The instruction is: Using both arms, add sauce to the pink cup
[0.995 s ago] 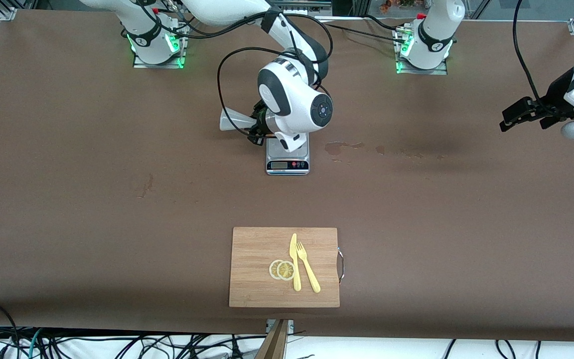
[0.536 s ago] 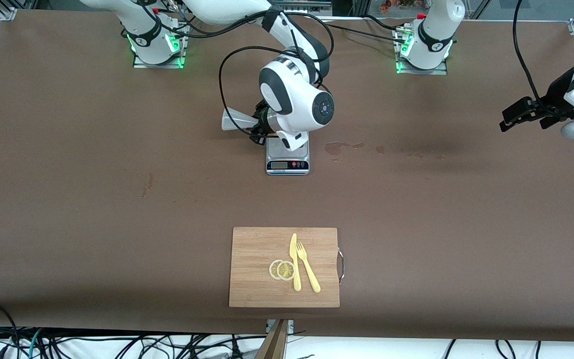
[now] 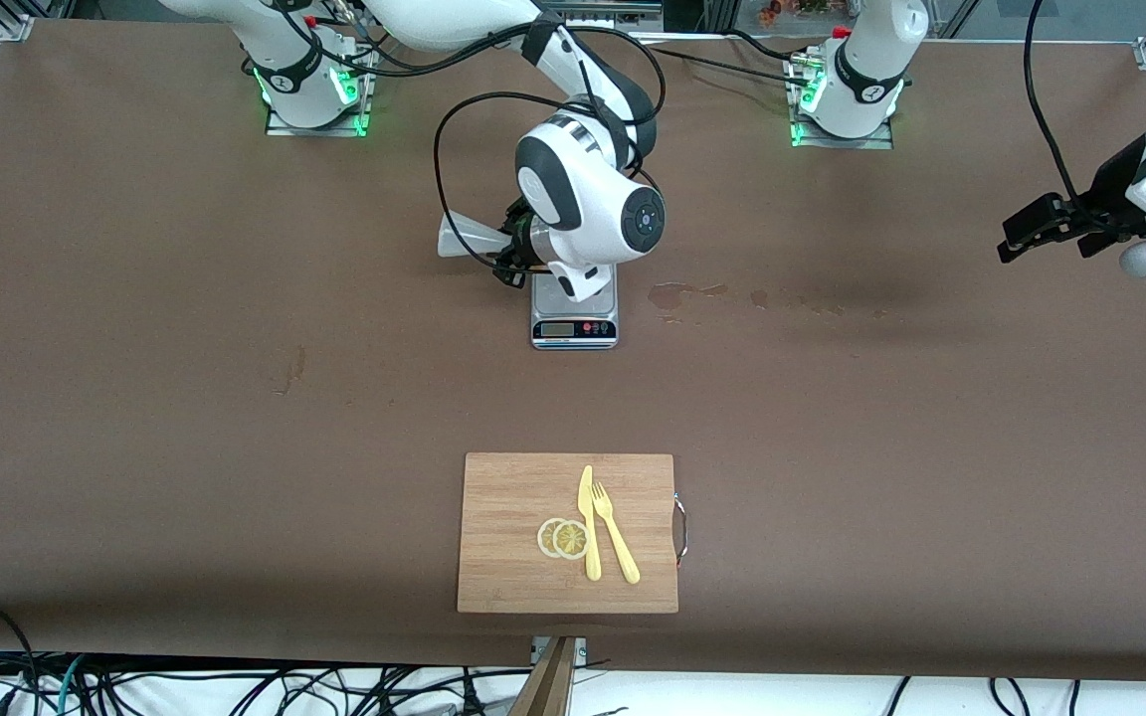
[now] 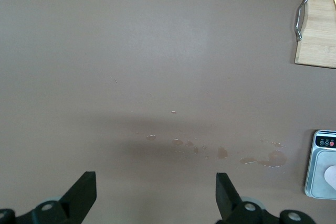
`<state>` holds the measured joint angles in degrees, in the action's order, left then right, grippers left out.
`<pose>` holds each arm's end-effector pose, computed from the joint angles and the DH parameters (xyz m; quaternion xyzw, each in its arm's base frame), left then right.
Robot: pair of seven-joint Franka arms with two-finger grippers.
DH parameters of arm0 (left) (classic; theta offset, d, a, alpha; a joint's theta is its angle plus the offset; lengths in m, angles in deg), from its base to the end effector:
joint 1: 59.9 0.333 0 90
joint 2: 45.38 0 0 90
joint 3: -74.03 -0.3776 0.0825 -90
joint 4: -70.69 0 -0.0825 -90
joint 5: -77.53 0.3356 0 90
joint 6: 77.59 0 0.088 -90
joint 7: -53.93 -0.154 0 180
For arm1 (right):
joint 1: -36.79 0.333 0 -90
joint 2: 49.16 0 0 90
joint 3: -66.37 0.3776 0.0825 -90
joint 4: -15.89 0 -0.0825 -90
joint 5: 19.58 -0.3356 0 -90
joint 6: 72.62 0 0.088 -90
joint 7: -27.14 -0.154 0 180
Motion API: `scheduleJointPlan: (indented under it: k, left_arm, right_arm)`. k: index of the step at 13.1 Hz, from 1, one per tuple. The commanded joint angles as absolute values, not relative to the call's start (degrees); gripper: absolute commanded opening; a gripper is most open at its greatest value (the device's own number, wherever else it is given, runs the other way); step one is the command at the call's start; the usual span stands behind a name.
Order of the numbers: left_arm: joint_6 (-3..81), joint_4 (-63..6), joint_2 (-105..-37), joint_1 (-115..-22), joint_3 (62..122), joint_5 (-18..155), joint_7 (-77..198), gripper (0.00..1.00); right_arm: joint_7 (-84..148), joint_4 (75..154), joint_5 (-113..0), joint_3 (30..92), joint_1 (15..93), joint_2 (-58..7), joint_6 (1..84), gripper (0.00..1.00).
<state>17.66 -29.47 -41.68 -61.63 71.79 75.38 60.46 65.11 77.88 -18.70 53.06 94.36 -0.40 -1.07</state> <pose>0.4855 -0.0005 0.6036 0.9977 0.0632 -0.0116 0.0193 0.4354 0.4862 0.3128 0.7033 0.6244 -0.3180 0.1200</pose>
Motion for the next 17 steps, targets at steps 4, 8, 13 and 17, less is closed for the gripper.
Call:
scheduleJointPlan:
  k: [4,8,13,17]
  left_arm:
    - [16.45,-28.89,-41.25,-61.4,72.01,76.48,59.9,1.0]
    - [16.45,-28.89,-41.25,-61.4,72.01,76.48,59.9,1.0]
    - [16.45,-28.89,-41.25,-61.4,72.01,76.48,59.9,1.0]
    - [16.45,-28.89,-41.25,-61.4,72.01,76.48,59.9,1.0]
  right_arm:
    - [64.5,73.56,-18.08,52.83,95.67,0.06,-8.1,0.0]
    - [64.41,73.2,-17.82,50.03,98.92,1.37,-9.25,0.0]
    - [64.76,73.11,-15.27,50.19,99.37,1.82,-9.43,0.0]
    - [64.94,73.2,-16.06,53.43,93.76,-1.52,-7.68,0.0]
